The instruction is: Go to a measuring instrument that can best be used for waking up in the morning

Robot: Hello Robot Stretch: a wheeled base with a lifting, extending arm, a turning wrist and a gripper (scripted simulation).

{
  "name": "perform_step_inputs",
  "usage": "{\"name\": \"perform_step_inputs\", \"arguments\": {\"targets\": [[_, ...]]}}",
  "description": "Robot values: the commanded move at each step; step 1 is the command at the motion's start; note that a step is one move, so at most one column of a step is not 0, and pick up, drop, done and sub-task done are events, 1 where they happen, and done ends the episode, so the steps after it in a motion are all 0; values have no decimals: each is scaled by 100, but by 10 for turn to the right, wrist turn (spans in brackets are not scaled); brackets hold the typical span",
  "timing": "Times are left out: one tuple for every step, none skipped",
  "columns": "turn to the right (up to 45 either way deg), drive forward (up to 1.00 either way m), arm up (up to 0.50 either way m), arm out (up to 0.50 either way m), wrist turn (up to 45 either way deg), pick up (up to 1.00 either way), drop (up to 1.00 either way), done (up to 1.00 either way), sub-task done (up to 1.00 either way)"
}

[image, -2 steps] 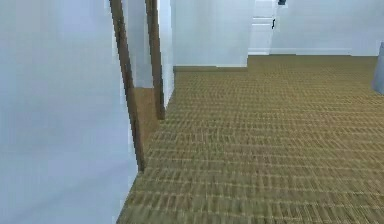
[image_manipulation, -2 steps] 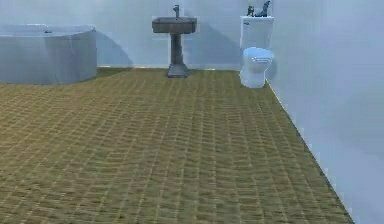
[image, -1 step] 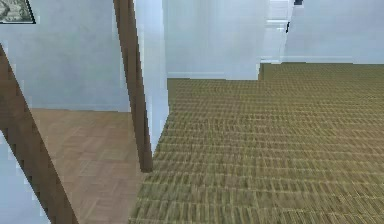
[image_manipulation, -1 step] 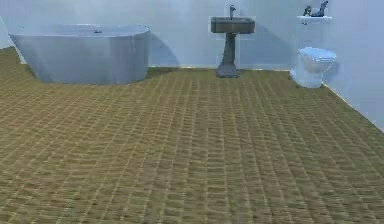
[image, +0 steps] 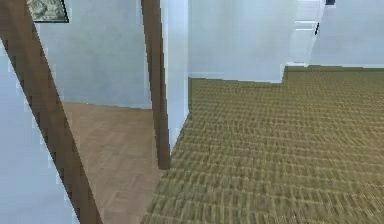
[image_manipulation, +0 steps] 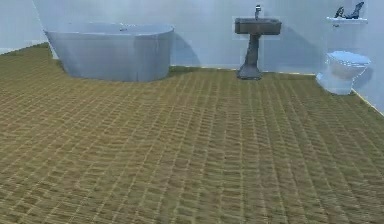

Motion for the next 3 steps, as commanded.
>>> {"name": "perform_step_inputs", "arguments": {"targets": [[0, 70, 0, 0, 0, 0, 0, 0, 0], [-240, 0, 0, 0, 0, 0, 0, 0, 0], [0, 55, 0, 0, 0, 0, 0, 0, 0]]}}
